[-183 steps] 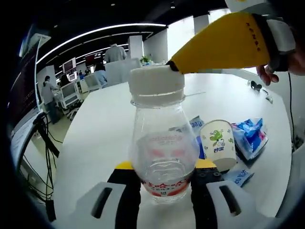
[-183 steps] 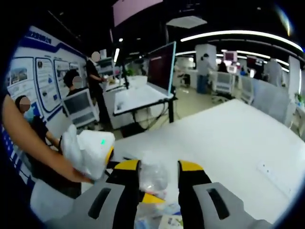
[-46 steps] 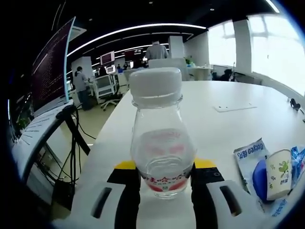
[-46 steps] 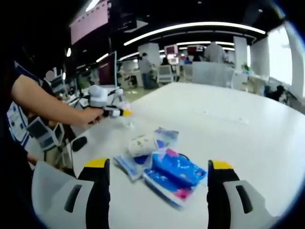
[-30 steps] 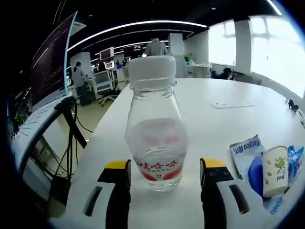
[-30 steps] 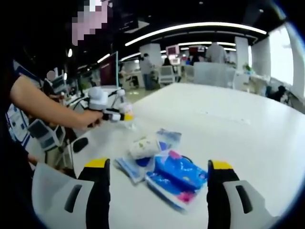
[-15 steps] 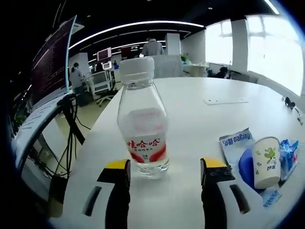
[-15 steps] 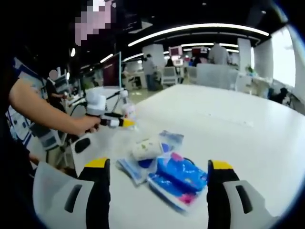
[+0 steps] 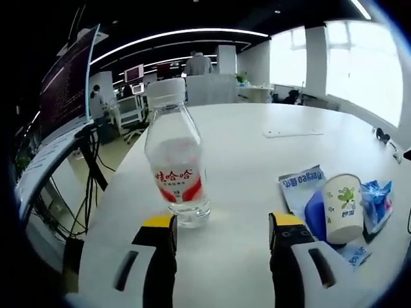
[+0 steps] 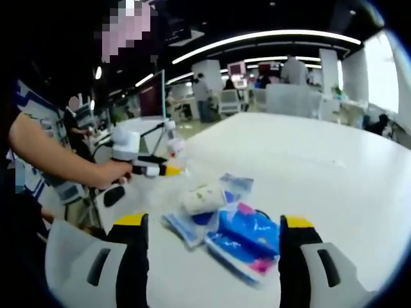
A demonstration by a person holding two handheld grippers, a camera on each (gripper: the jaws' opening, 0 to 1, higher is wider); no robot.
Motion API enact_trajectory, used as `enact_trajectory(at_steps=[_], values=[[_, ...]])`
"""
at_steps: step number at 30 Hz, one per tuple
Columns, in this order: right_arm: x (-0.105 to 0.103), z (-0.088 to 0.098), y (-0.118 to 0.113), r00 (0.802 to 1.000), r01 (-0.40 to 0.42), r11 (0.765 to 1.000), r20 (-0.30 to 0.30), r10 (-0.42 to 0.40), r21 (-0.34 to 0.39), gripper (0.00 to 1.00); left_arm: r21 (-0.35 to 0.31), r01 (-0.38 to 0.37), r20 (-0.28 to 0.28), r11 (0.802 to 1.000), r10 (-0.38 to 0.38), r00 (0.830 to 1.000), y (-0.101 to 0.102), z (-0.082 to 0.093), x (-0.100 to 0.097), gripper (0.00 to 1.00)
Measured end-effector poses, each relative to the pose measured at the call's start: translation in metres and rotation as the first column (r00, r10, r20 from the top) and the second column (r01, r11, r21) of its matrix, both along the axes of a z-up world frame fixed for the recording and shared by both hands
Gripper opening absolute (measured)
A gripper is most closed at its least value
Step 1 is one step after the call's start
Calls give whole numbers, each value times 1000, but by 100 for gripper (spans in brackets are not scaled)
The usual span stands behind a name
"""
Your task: Arrange the tabletop items into an orderly group along one side of the table until the central work area is clear of visible clutter.
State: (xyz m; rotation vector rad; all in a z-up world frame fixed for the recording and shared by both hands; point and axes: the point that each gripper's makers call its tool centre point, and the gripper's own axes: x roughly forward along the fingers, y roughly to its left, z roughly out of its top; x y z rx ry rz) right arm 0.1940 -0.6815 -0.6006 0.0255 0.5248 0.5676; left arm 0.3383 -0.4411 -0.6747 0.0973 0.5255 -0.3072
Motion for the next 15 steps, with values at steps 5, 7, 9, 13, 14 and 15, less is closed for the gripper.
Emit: enact_trajectory(at_steps=[5,7,9,13,14,15], values=[[0,4,-5,1000,14,1000,9,-14,3,81,6,77,6,997,-77,997,-9,3,-1,57],[0,5,-7,1000,24,1000,11,-24,10,81,-3,91,0,996,-91,996,-11,2,-2,57],[-1,4,-7,999,30,999,10,-30,12,81,-19,103,-5,994,-103,995,-14,2,-3,57],[-5,0,-4,999,35,999,0,-35,20,81,-41,125,-6,991,-125,992,-24,2,-8,57],[-6,-1,-3,999,34,999,0,-34,22,81,-44,127,-6,991,-128,992,-25,3,-9,57],[-7,-1,0,1000,27,999,-5,-27,20,81,-60,135,-4,989,-136,991,-29,4,-11,57]])
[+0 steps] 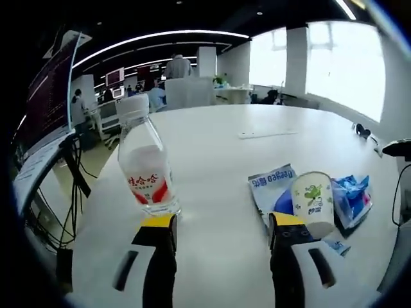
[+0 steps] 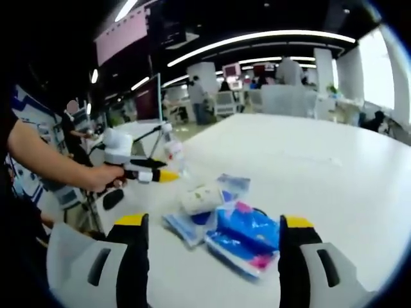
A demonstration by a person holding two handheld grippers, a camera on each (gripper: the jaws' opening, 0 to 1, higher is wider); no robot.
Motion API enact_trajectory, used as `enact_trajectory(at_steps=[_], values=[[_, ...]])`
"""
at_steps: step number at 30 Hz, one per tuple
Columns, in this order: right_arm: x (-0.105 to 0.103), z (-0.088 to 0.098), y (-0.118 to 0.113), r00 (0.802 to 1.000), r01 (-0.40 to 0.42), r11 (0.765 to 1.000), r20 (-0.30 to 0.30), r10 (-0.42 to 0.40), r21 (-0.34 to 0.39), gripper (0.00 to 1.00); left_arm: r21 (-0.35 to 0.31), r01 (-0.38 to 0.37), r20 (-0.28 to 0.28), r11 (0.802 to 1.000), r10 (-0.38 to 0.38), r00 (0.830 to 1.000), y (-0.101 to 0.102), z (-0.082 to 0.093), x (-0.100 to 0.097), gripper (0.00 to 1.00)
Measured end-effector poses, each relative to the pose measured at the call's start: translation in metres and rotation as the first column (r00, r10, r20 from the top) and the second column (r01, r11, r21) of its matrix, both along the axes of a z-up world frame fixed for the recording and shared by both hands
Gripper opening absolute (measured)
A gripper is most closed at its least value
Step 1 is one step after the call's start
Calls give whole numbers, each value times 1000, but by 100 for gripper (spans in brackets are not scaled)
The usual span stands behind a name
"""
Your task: Arrange the tabletop items into an orderly group along one side of the table until the central work area is clear of visible clutter.
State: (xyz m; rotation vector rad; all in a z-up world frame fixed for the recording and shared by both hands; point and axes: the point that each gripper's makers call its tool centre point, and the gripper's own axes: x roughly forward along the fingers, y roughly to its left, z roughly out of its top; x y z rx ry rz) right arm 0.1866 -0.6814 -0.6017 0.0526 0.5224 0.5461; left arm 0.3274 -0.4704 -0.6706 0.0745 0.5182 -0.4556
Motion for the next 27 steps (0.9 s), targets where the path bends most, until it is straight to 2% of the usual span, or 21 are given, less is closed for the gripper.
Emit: enact_trajectory(at_steps=[3,7,13,22,27], values=[[-1,0,2,1000,-9,1000,1,9,-7,81,-12,23,2,1000,-23,1000,-10,3,-5,57],[0,0,5,1000,1,1000,-1,-1,12,80,3,102,13,995,-102,995,-25,5,-13,57],[-3,-2,15,1000,-16,1000,-5,16,10,80,-41,152,5,988,-152,988,-44,11,-22,57],[-5,-4,14,1000,-10,1000,-19,10,12,80,-42,201,-27,979,-202,979,-65,3,-27,57],[-5,-4,11,1000,-1,1000,-21,1,11,80,-21,253,-45,967,-254,966,-75,-3,-33,56]])
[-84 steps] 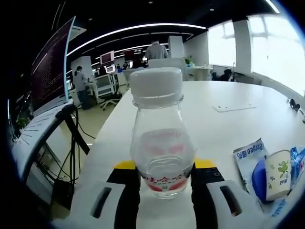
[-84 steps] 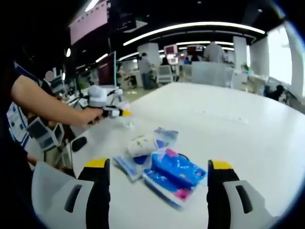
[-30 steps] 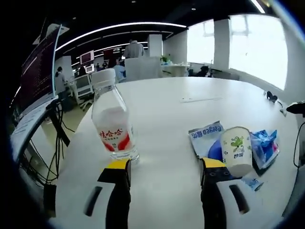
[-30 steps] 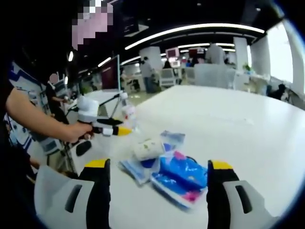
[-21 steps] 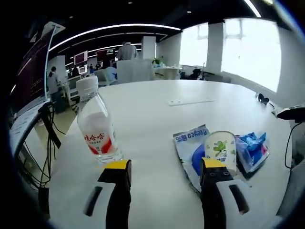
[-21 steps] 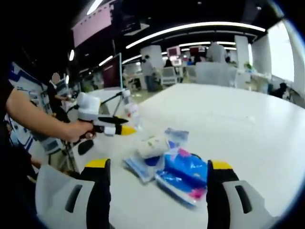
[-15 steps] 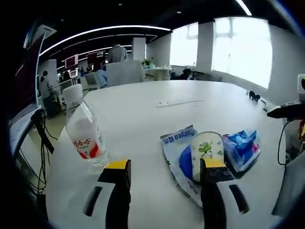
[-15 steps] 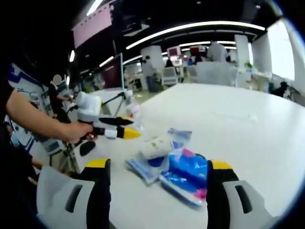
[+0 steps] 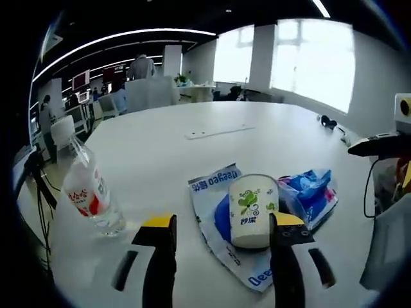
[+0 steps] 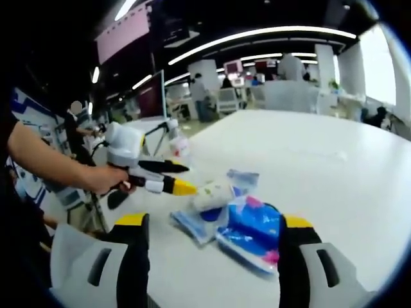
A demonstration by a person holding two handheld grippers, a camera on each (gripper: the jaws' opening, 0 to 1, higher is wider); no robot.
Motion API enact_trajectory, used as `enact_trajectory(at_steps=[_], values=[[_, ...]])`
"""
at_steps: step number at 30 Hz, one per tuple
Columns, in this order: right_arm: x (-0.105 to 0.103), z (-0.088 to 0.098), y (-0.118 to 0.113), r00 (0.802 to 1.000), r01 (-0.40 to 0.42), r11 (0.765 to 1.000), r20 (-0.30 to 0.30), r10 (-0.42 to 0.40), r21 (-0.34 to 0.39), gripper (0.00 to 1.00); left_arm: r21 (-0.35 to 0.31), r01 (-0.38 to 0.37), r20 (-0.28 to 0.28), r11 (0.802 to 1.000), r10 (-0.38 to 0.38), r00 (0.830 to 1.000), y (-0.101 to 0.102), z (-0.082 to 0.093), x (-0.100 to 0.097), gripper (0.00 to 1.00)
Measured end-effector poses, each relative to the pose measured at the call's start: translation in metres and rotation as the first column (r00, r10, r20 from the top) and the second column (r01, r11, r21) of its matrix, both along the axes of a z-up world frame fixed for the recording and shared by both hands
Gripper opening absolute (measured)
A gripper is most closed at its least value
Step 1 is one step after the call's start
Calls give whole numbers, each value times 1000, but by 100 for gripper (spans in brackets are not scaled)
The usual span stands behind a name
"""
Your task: Arrange the tabletop items into an orderly group along one side of the table until the central work area is clear of visible clutter.
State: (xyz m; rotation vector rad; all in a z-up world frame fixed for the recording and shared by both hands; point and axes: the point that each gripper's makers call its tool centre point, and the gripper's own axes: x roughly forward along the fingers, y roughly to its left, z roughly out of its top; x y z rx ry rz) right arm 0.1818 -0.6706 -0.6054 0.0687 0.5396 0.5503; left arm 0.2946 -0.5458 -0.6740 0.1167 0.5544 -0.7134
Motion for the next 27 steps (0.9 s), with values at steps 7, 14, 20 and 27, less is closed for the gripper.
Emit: enact_trajectory(at_steps=[7,14,20,27], values=[[0,-3,0,1000,-5,1000,-10,5,-6,80,30,22,-11,999,-22,1000,5,-4,-2,53],[4,-5,5,1000,-16,1000,-18,16,7,79,68,56,-16,996,-55,998,3,-3,-2,52],[10,-3,2,999,-45,999,-18,45,-5,79,108,97,11,989,-99,995,-12,-1,-2,54],[10,-8,0,997,-70,997,-31,69,-14,78,171,183,8,968,-187,982,-32,-9,-8,55]])
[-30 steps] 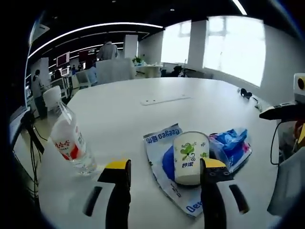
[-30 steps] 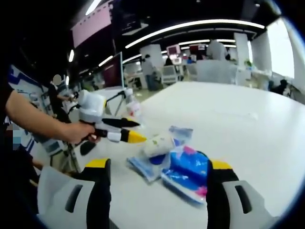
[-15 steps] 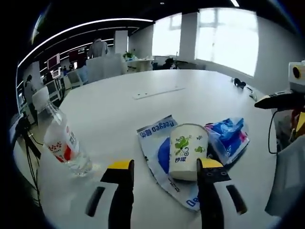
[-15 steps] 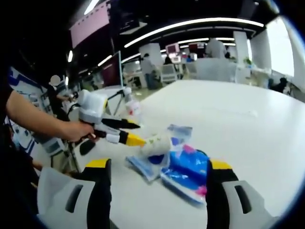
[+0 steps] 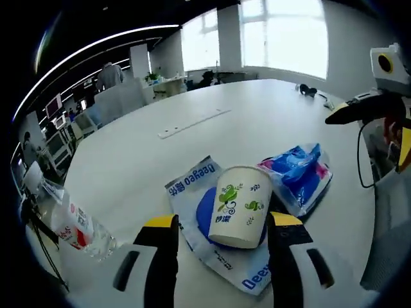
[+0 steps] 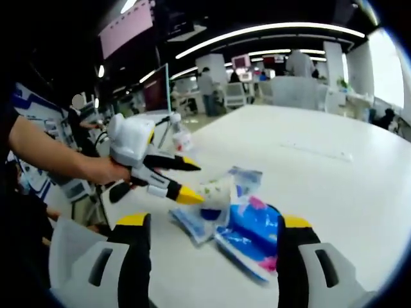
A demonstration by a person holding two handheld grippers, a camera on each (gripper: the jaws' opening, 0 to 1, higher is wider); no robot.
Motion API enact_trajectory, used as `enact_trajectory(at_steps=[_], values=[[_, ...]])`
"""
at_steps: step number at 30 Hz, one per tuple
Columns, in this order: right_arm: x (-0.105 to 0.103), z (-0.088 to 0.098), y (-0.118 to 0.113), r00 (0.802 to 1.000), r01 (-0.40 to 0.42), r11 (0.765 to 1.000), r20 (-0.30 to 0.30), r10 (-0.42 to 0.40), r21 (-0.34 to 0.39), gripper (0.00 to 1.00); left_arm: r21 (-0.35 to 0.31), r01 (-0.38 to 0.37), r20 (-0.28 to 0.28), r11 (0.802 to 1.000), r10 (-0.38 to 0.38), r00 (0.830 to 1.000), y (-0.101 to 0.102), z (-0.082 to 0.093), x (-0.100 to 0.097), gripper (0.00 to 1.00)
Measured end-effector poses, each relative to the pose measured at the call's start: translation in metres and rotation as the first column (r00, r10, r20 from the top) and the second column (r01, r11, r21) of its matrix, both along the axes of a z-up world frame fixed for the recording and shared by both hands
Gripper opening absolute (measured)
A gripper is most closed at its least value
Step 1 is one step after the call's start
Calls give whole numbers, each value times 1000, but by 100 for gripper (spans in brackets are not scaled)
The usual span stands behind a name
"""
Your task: Arrange the tabletop items into an orderly group along one side of the table until the central work area is clear of visible clutter.
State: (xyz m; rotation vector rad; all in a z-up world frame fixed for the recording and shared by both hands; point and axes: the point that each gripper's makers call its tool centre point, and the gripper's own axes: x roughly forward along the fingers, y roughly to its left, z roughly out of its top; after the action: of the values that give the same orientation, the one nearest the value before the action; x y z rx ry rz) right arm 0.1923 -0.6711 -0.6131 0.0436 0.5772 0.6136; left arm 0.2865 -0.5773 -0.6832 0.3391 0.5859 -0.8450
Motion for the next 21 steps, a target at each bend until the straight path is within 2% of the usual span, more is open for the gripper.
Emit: enact_trajectory(at_steps=[6,11,17,21], values=[[2,-5,-8,1000,-3,1000,-17,3,7,77,5,8,-21,1000,-8,1000,-10,-4,3,55],[6,-4,-15,1000,3,1000,-20,-3,10,77,36,50,-27,998,-49,998,-17,-12,2,53],[12,-2,-25,1000,12,1000,-25,-12,16,77,55,56,-59,997,-53,997,-21,-21,3,53],[16,-1,-28,1000,11,1000,-22,-11,13,77,99,104,-82,990,-96,992,-22,-28,-4,46]])
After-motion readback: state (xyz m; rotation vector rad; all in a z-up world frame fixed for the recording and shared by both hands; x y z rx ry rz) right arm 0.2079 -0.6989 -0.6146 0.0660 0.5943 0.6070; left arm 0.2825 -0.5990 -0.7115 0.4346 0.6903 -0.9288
